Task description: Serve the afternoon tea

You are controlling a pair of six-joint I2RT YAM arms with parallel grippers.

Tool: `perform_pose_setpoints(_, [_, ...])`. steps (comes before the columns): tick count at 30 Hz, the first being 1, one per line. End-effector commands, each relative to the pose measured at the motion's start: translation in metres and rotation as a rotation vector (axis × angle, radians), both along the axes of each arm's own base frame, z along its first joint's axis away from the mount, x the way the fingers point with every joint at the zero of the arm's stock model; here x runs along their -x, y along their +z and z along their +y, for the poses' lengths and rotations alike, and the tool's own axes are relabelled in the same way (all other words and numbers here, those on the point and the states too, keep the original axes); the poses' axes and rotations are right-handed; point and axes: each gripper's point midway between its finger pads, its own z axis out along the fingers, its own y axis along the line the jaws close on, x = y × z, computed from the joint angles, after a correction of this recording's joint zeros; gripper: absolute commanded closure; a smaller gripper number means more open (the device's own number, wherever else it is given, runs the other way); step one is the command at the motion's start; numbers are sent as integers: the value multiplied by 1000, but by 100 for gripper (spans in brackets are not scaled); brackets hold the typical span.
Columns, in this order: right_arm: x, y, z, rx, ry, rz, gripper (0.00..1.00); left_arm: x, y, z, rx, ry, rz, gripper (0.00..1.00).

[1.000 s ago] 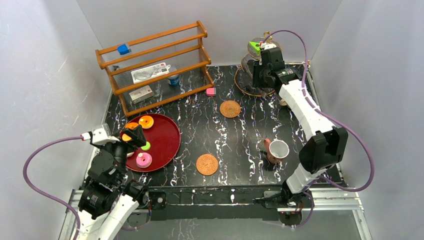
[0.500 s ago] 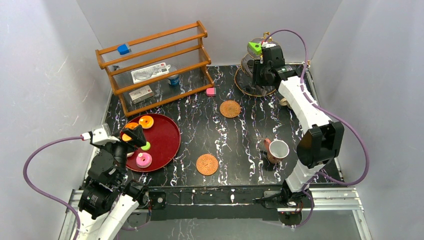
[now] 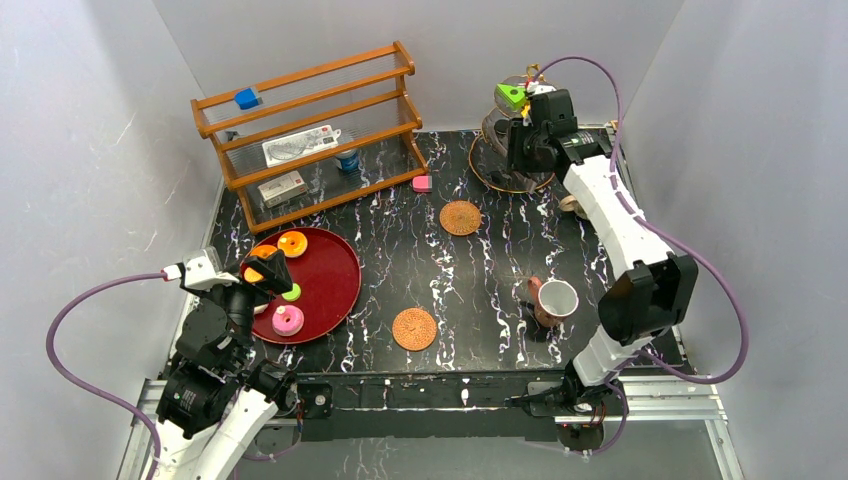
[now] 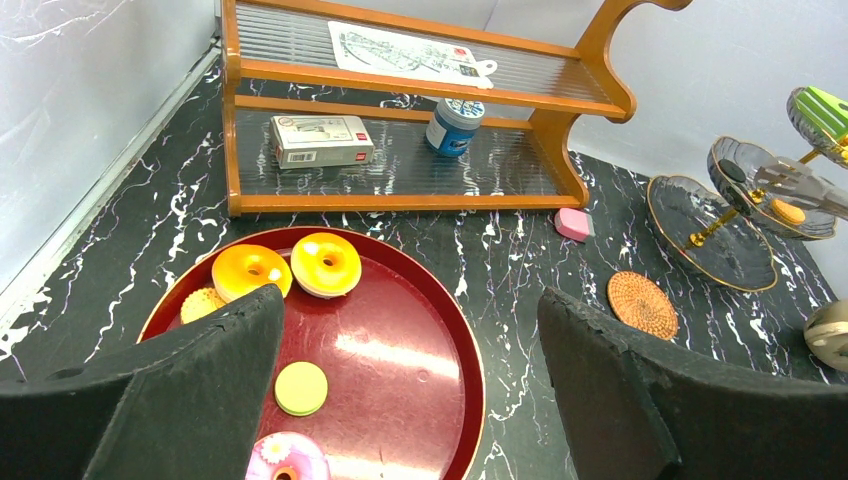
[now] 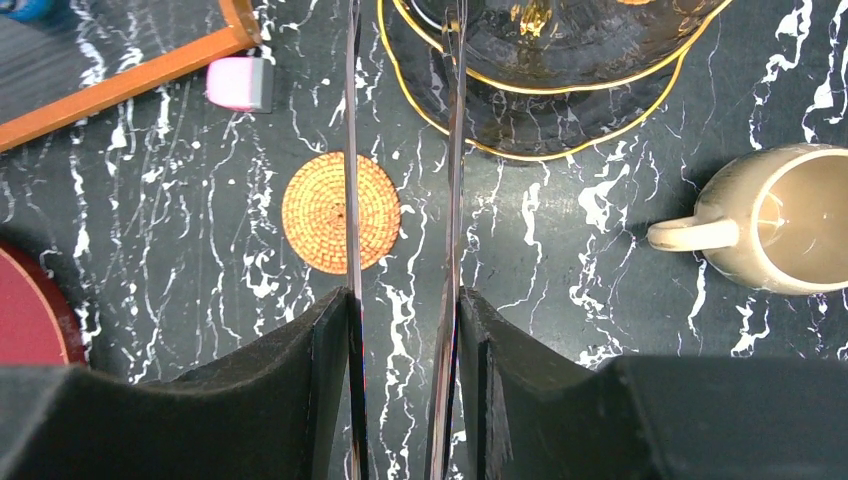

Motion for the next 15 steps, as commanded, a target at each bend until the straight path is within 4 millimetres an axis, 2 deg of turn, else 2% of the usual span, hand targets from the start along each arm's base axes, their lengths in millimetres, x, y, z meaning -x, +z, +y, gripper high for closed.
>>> perform_pose_setpoints(1, [15, 57, 11, -72, 51, -123, 50, -3, 4, -2, 0, -1, -10, 5])
perform_pose_setpoints(8, [51, 61, 52, -110, 161, -117, 51, -4, 3, -3, 0, -5, -6, 5])
perform_pose_setpoints(15, [87, 52, 117, -160, 271, -145, 51, -4, 4, -2, -1, -3, -7, 5])
